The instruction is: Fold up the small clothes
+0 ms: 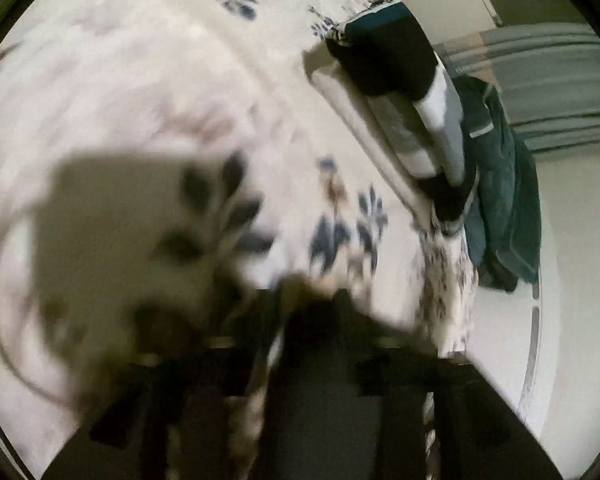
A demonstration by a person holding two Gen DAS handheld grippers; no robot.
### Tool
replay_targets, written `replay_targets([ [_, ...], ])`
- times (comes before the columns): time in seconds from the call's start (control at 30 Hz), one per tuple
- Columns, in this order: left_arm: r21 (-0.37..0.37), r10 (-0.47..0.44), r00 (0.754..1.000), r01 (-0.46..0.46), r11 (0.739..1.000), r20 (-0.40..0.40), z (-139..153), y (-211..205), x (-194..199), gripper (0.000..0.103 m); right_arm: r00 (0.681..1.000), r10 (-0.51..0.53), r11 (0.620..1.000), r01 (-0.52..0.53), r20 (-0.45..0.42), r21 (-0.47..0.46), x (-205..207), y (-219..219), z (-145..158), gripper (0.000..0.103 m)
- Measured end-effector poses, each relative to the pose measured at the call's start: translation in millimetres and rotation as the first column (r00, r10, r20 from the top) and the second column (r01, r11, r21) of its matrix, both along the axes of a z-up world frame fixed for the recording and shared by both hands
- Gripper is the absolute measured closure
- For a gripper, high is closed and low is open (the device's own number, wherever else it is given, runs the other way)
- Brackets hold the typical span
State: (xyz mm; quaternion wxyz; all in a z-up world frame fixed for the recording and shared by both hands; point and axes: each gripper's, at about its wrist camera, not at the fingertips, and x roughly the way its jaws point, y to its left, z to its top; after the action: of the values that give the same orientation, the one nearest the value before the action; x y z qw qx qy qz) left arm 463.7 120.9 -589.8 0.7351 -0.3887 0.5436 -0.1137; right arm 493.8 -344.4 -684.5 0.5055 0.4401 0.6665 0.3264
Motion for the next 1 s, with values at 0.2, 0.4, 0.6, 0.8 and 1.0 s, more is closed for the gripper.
replay_targets([
  [0.2, -0.094, -0.101, 0.991, 0.093, 0.991, -0.092, -26, -33, -50, 0.027, 0.997, 0.083, 0.994, -0.083, -0.003, 0.069, 11, 50, -10, 0.025],
  [0.4, -0.045, -0.208, 0.976, 0.206, 0.978, -0.06, -27, -81, -39, 0.026, 0.997, 0.075, 0.995, -0.075, 0.007, 0.069, 8, 62, -4, 0.026],
  [0.6, -0.04, -0.22, 0.975, 0.218, 0.975, -0.033, -23, -86, -34, 0.026, 0.999, 0.053, 0.997, -0.053, 0.009, 0.05, 4, 72, -2, 0.027],
  [0.8, -0.011, -0.181, 0.983, 0.182, 0.983, 0.034, -5, -84, -43, 0.078, 1.0, 0.005, 1.0, -0.005, 0.016, -0.026, -15, 61, 8, 0.066],
  [1.0, -0.005, -0.177, 0.983, 0.177, 0.984, 0.047, 22, -85, -35, 0.081, 0.998, -0.046, 0.998, 0.048, 0.04, -0.05, -29, 61, 45, 0.072],
])
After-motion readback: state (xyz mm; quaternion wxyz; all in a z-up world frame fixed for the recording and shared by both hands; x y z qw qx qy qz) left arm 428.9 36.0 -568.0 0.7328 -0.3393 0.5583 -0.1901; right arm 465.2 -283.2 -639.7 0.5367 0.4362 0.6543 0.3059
